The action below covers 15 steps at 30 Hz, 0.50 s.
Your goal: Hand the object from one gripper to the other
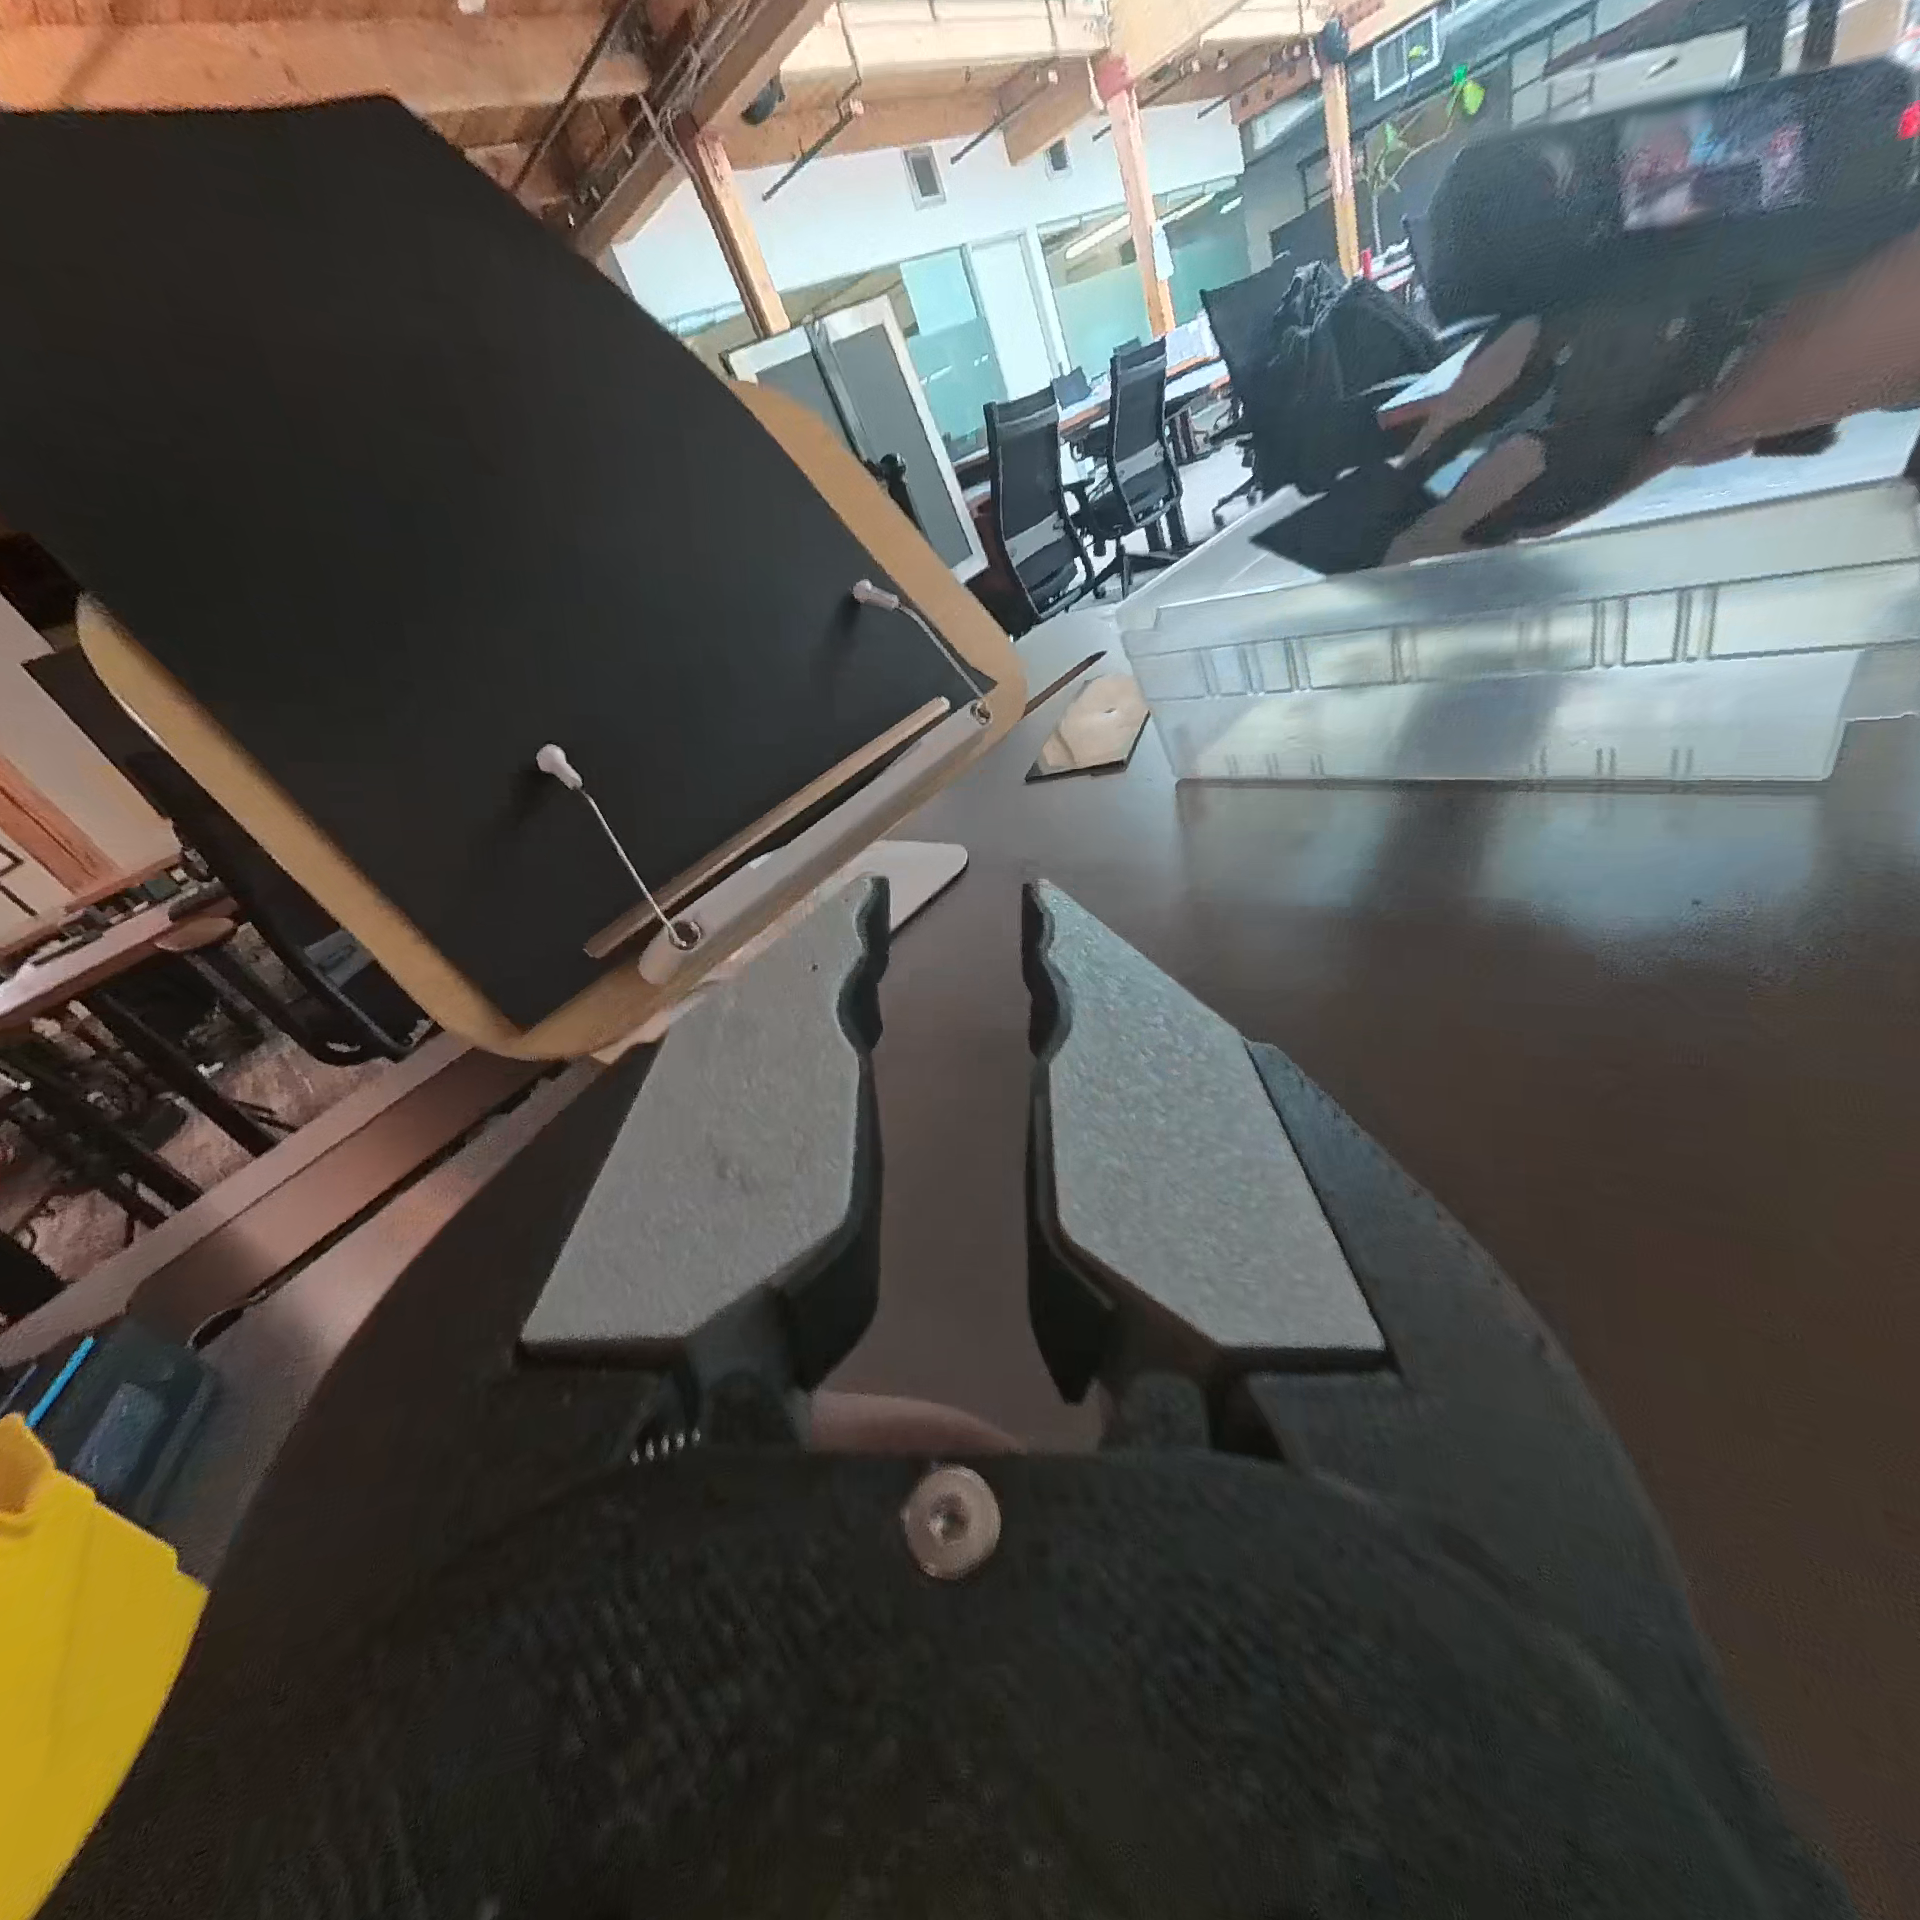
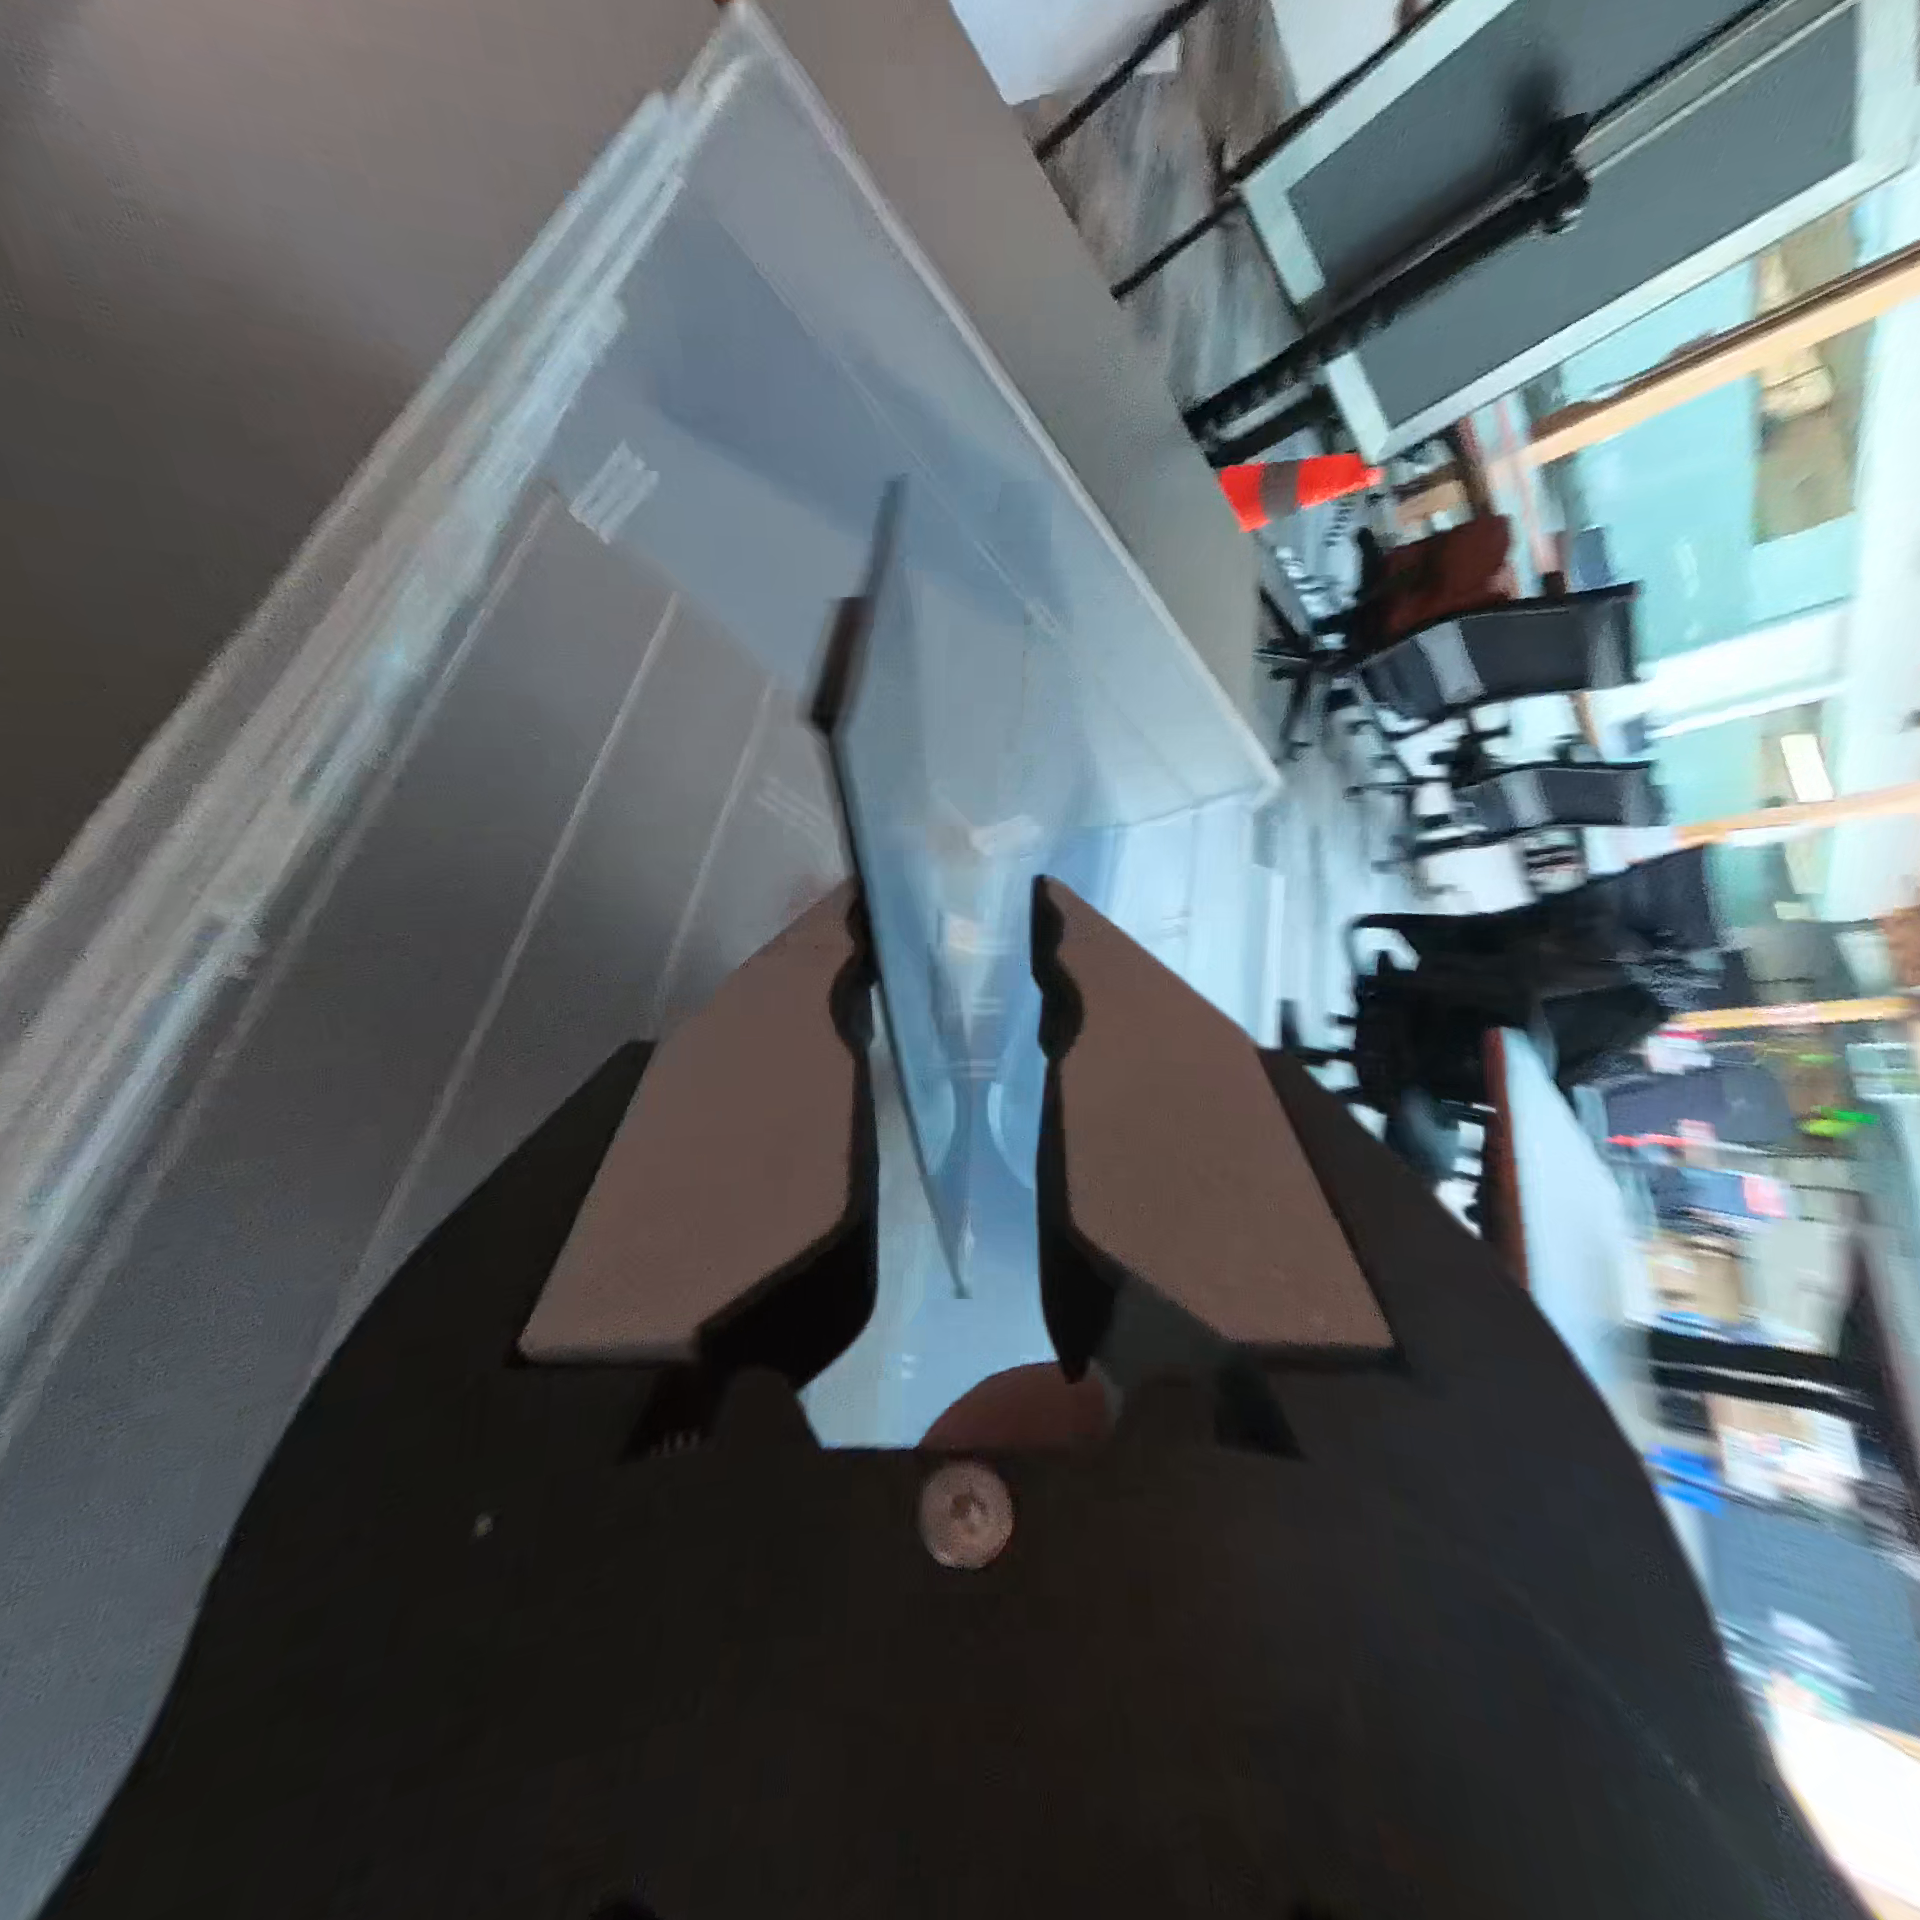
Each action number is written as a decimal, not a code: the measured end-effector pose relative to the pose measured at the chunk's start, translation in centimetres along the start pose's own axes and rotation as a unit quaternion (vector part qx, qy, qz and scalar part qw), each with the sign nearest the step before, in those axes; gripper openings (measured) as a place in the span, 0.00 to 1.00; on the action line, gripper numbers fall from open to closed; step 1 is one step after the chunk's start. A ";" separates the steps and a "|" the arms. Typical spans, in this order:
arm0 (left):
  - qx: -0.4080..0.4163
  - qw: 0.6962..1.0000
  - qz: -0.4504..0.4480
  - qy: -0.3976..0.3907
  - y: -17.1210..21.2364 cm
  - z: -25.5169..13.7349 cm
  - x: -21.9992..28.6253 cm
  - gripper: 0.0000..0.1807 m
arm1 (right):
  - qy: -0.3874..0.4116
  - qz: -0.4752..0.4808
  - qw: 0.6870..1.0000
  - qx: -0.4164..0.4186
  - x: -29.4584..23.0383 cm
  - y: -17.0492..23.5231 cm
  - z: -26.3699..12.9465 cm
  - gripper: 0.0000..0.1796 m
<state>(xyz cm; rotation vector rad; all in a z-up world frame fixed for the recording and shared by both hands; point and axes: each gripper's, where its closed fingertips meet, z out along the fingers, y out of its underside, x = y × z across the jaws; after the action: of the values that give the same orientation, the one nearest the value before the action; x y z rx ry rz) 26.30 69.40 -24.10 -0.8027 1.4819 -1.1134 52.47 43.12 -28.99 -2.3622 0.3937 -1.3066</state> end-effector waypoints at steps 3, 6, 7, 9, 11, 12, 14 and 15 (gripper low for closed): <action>-0.029 0.999 -0.018 -0.008 1.1 0.3 -0.6 0.13 | -0.078 0.108 0.990 0.036 -0.9 -2.2 -1.1 0.27; -0.052 0.998 -0.039 -0.016 2.1 0.4 -1.2 0.13 | -0.114 0.220 0.964 0.092 -0.1 -4.5 -2.9 0.37; -0.057 0.997 -0.044 -0.019 2.3 0.4 -1.4 0.13 | -0.118 0.247 0.955 0.112 0.3 -4.9 -3.4 0.38; -0.061 0.997 -0.051 -0.021 2.5 0.4 -1.6 0.13 | -0.114 0.281 0.943 0.135 1.0 -5.0 -3.9 0.37; -0.063 0.996 -0.056 -0.019 2.6 0.4 -1.5 0.13 | -0.119 0.296 0.940 0.125 1.0 -4.1 -3.4 0.38; -0.065 0.996 -0.057 -0.019 2.6 0.4 -1.5 0.14 | -0.132 0.306 0.935 0.118 0.7 -3.6 -3.2 0.38; -0.073 0.996 -0.055 -0.020 2.9 0.5 -1.5 0.14 | -0.176 0.337 0.917 0.118 -0.3 -3.2 -3.2 0.36; -0.076 0.995 -0.054 -0.020 3.0 0.5 -1.5 0.14 | -0.187 0.353 0.909 0.118 -0.5 -2.9 -3.2 0.36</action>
<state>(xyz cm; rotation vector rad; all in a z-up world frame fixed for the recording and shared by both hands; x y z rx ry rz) 27.32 71.67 -26.44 -1.0155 1.5175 -1.0671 49.58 45.19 -26.41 -1.9140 0.8152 -0.5166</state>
